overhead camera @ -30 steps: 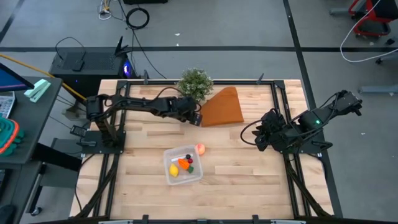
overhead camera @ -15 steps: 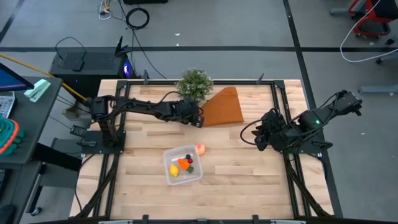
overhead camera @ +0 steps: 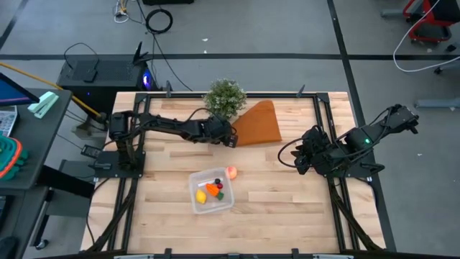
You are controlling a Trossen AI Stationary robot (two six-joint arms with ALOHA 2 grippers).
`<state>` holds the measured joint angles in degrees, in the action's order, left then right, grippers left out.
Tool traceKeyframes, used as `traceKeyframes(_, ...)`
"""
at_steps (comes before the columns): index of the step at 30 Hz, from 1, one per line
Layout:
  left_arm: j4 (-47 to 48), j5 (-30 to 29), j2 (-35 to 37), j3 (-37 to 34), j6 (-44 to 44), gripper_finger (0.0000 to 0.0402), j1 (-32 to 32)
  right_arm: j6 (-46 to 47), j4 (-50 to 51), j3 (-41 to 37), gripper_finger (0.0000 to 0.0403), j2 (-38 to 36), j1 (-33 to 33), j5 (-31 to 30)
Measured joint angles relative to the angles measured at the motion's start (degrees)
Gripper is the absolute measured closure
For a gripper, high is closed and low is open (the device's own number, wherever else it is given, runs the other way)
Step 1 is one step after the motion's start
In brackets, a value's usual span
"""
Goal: Pick and placing Produce into tupperware
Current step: Put the small pink peach into the transparent bin
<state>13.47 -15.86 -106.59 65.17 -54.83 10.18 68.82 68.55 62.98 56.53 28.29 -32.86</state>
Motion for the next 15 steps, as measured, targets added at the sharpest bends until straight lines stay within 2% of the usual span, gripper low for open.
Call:
traceKeyframes(9, -0.34, 1.11, -1.25, -0.02, 0.58, 0.0191, 0.19, -0.04, 0.0, 0.0, 0.0289, 0.0, 0.02, 0.15)
traceKeyframes(15, -3.75, 2.17, -2.94, 0.06, -0.01, 0.0163, 0.53, -0.05, -0.02, 0.0, 0.0289, 0.02, 0.02, 0.15)
